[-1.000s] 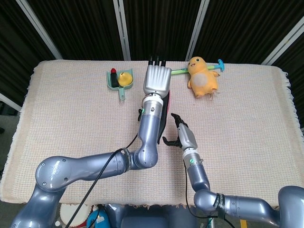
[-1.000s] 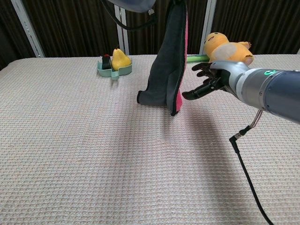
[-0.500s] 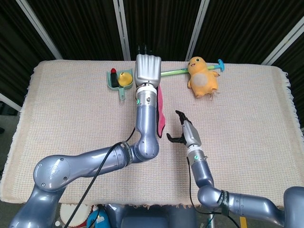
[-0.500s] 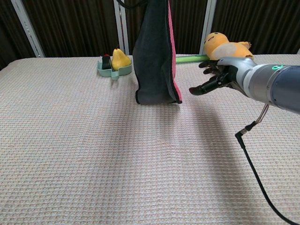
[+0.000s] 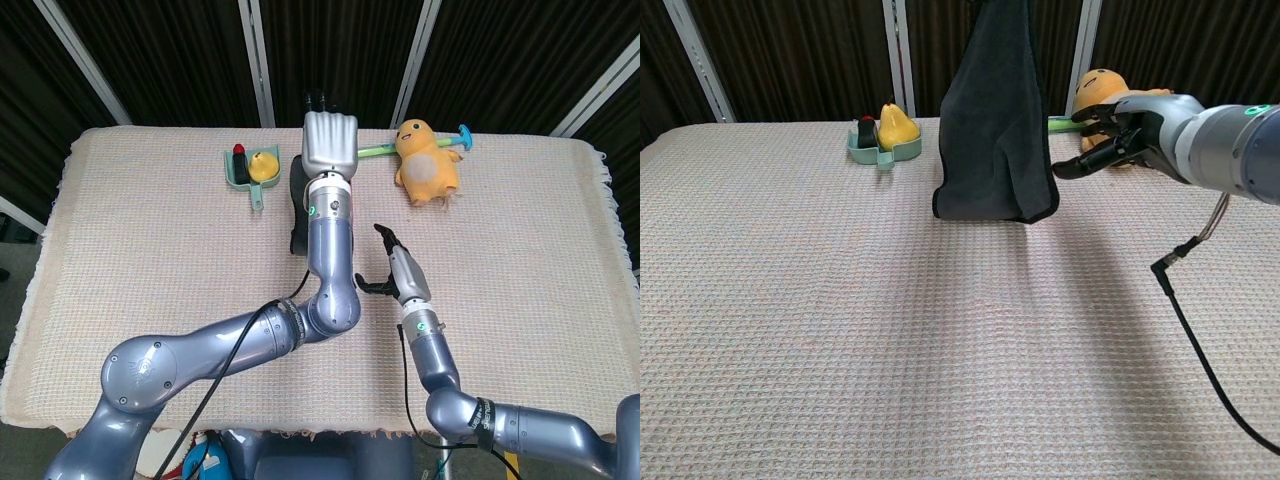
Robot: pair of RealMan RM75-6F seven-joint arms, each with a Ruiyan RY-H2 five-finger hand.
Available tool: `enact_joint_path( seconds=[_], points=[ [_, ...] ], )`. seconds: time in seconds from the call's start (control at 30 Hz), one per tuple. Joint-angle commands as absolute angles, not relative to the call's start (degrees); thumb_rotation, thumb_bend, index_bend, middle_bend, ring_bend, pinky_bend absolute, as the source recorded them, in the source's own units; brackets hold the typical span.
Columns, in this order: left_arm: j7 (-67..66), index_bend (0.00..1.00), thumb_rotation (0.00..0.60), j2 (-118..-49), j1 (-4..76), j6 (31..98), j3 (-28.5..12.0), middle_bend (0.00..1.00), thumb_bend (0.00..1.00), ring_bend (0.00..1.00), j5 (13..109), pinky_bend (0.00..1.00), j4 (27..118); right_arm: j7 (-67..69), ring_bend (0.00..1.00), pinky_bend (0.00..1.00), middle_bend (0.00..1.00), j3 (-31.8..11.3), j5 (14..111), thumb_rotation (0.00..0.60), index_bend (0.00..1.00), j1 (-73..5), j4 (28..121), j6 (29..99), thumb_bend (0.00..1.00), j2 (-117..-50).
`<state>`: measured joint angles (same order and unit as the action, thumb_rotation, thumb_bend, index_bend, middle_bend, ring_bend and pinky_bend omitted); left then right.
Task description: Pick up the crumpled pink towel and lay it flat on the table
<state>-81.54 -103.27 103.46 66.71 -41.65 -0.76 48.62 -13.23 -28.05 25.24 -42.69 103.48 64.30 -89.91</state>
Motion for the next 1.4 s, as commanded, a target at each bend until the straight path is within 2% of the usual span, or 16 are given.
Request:
enact_joint_path(
  seconds=[0.03,0.67,1.0,1.4],
  points=[
    [-81.6,0.89,0.600,-104.2,104.7,65.7,-42.3,0.25,0.69,0.00,-0.4,0.03,46.1,-13.0,0.00,0.00,0.00,-28.4,24.8,0.600,0.00,-42.7,103.2,64.0,0.38,-89.2],
    [-82.8,0.90,0.600,-107.5,106.8,61.7,-44.6,0.26,0.70,0.00,1.1,0.04,33.1,-9.4,0.00,0.00,0.00,-28.1,24.9,0.600,0.00,-42.1,102.8,60.7,0.38,-86.0],
    [-82.3,0.90,0.600,-108.5,107.6,61.5,-46.0,0.26,0.71,0.00,2.6,0.06,32.1,-9.3,0.00,0.00,0.00,-26.6,25.1,0.600,0.00,-42.9,104.1,60.9,0.38,-86.9],
    [-88.1,0.91,0.600,-107.9,109.8,60.0,-49.8,0.28,0.72,0.01,-1.6,0.07,34.4,-8.6,0.00,0.00,0.00,-26.8,24.9,0.600,0.00,-43.3,103.6,61.3,0.38,-86.5]
  ],
)
